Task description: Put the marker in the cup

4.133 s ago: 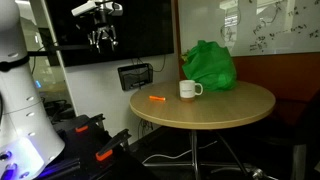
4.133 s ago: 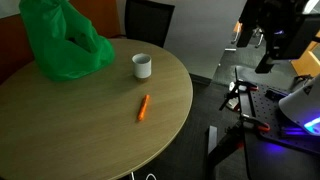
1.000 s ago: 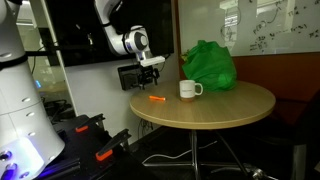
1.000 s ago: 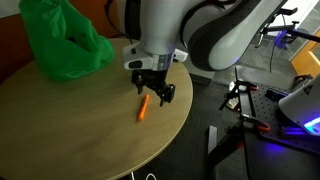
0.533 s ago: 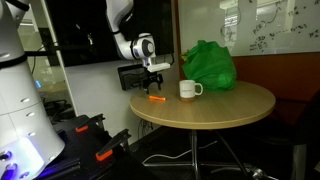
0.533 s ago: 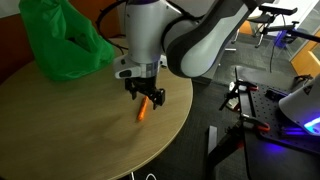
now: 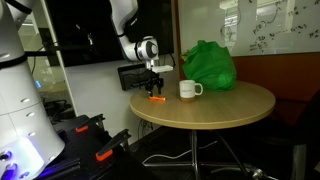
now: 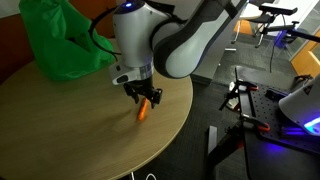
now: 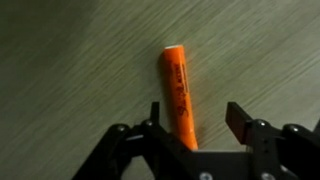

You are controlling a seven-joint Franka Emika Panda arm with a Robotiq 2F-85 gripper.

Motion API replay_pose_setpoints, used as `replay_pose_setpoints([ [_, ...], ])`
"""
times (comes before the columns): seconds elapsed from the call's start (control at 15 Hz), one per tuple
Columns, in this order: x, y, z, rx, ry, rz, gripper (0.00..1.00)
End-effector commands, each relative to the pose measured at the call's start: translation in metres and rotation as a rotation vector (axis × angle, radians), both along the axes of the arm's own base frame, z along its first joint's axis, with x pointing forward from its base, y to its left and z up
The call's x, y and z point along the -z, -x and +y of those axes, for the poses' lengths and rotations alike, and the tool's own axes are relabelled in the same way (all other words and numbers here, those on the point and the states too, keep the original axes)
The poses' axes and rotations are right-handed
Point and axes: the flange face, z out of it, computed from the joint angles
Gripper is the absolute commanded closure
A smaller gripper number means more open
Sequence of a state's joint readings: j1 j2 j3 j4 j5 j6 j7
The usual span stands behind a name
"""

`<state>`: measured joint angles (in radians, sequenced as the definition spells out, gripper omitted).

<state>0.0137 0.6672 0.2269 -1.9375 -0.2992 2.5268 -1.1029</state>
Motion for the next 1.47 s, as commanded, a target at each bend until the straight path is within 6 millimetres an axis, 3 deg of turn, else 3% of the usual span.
replay_pose_setpoints([
  [0.0, 0.002, -0.002, 0.004, -0.074, 0.022, 0.005, 0.58],
  [0.2, 0.010, 0.003, 0.010, -0.098, 0.026, 0.016, 0.82],
  [0.4, 0.017, 0.005, 0.012, -0.110, 0.039, 0.019, 0.98],
  [0.67, 0.015, 0.003, 0.010, -0.093, 0.035, 0.014, 0.95],
  [0.87, 0.008, 0.000, 0.004, 0.011, 0.037, -0.011, 0.95],
  [1.4, -0.027, -0.022, -0.032, 0.316, -0.164, -0.070, 0.95],
])
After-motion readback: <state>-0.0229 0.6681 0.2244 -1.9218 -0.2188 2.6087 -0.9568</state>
